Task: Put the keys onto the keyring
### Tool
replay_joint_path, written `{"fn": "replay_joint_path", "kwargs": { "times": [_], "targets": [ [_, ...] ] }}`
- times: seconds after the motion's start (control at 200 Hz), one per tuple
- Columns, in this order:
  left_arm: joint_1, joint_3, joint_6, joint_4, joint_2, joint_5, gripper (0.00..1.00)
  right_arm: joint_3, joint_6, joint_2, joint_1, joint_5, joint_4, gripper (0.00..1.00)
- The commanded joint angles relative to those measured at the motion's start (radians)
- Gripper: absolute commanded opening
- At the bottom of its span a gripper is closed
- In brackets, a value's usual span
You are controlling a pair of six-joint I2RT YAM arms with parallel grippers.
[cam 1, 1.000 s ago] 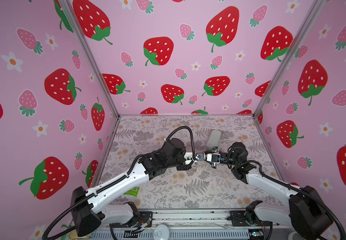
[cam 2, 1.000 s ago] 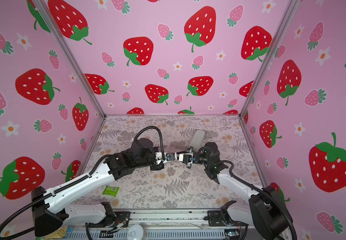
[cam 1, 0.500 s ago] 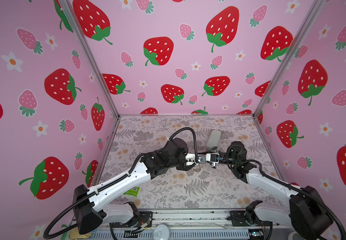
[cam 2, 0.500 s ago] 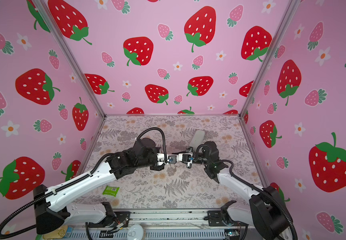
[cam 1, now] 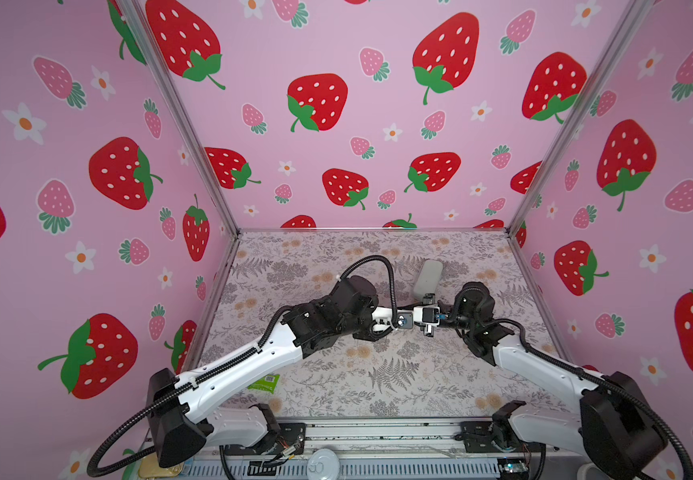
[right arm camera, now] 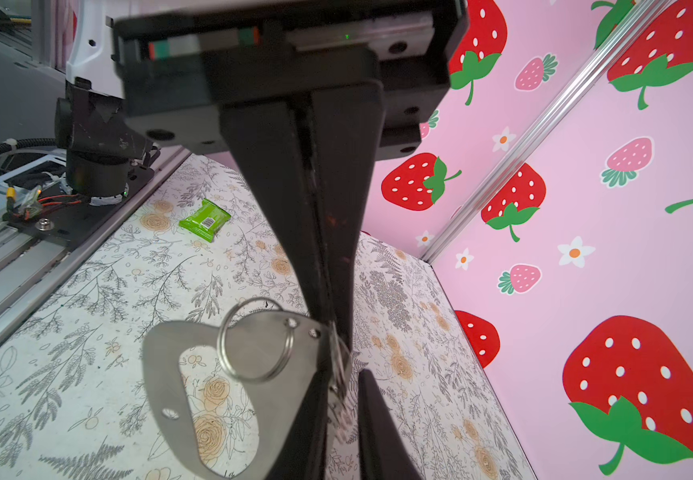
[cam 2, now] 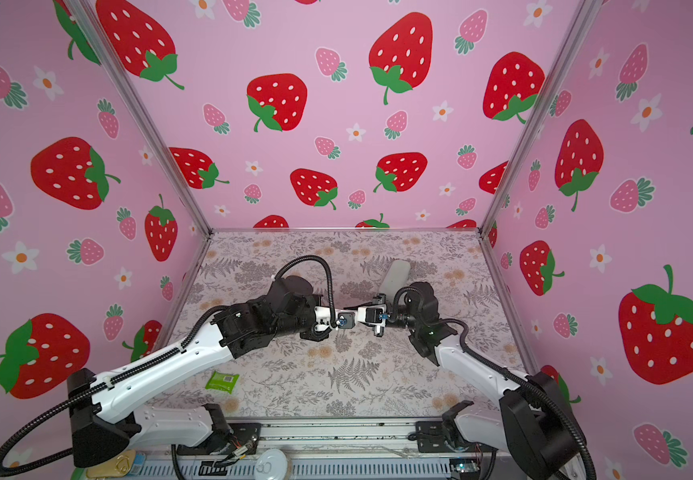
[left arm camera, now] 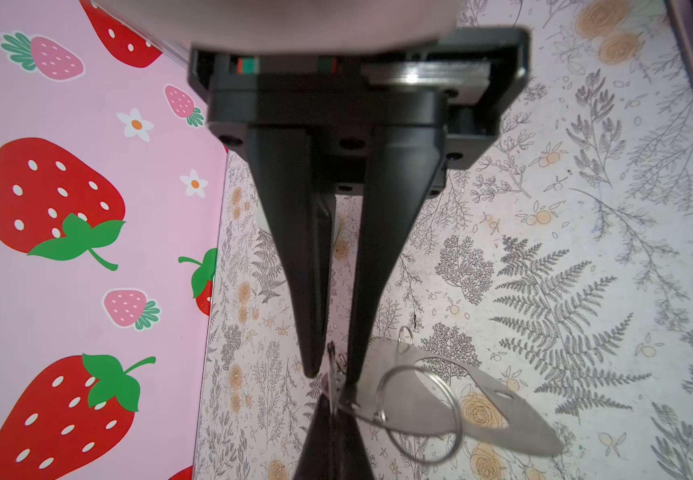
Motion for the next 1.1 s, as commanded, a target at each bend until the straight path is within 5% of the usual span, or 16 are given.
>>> {"fn": "replay_joint_path", "kwargs": {
  "times": [0.0, 0.555, 1.095],
  "targets": [
    [-0.008, 0.047, 0.021, -0.015, 0.016, -0.028, 0.00, 0.033, 0.002, -0.006, 0.007, -0.048, -0.002, 0.18],
    [-0.012, 0.020, 0.026, 0.002, -0.004, -0.026, 0.00, -0.011, 0.131, -0.011, -0.003, -0.073, 0.165, 0.17],
    [-0.010, 0.022, 0.026, 0.002, -0.009, -0.028, 0.00, 0.008, 0.107, 0.015, -0.002, -0.071, 0.087, 0.14]
  ]
}}
